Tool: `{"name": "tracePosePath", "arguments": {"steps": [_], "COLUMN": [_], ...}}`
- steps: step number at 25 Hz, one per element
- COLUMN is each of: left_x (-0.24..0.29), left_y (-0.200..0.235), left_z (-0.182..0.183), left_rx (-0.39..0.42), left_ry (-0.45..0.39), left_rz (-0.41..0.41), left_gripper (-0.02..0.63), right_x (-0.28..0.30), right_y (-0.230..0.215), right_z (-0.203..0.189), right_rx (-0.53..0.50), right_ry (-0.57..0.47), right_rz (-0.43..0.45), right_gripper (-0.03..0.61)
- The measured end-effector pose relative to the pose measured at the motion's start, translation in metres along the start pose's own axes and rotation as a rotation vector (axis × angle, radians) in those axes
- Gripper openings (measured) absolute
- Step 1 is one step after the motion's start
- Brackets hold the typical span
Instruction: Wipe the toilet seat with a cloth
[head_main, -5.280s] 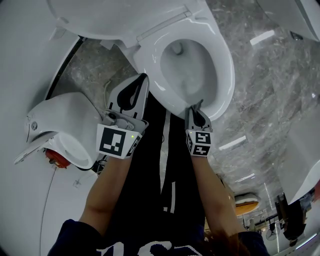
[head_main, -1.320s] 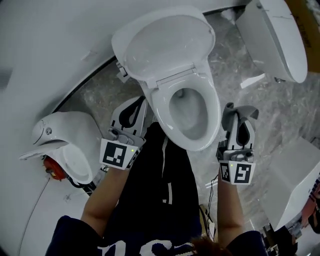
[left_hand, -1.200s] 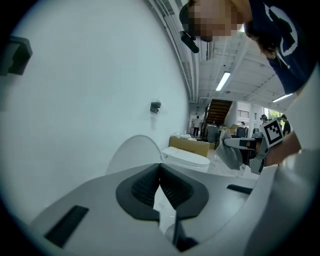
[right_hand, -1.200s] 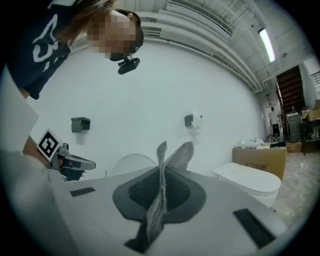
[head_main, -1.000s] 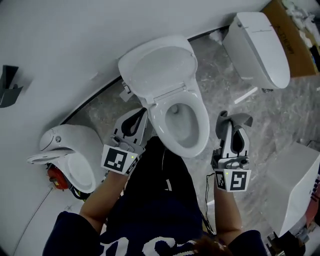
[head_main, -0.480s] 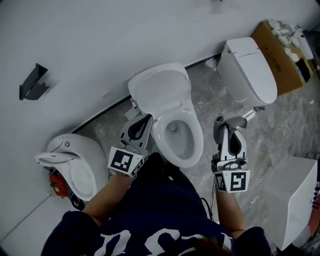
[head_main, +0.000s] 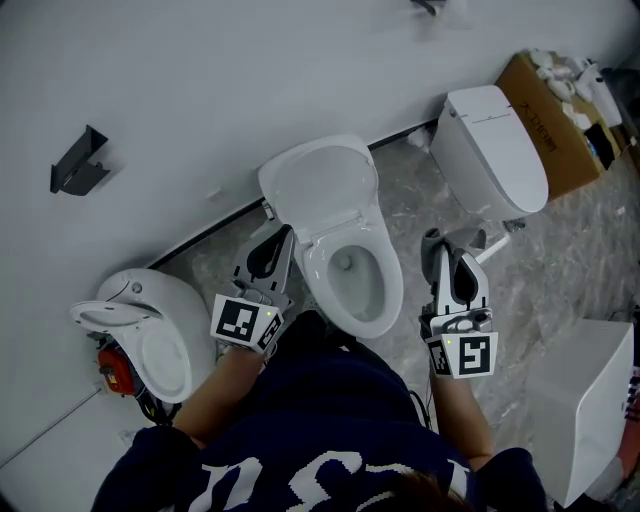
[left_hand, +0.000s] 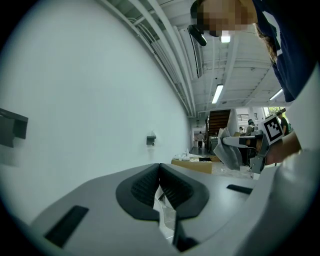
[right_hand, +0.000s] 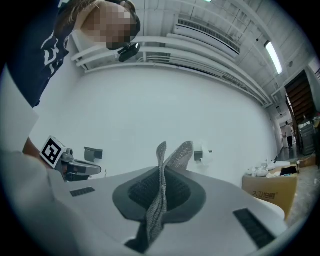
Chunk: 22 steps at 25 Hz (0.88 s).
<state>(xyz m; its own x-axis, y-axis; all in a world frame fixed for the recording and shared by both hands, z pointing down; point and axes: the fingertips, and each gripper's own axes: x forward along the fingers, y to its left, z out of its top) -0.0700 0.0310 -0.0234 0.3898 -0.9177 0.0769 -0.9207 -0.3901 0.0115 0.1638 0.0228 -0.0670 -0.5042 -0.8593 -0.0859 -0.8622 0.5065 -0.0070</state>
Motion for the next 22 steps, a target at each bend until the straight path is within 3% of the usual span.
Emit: {"name": "tracePosePath", "arguments": {"steps": [8,22], "left_x": [0.004,0.004], "left_y": [-0.007,-0.029], "left_z": [0.000,0.012], "left_rx": [-0.013,-0.016], "left_ry": [-0.005,-0.035], "left_rz": [0.007,-0.005], "left_gripper": [0.009,0.009], "right_x": [0.005,-0.007], "right_y": [0.003,0.001], "right_z": [-0.007,0.002], "right_rx": [0.004,-0.003], "right_ry": [0.059,0.061], "right_rz": [0.029,0.039], "right_gripper": [0.025,0.029]}}
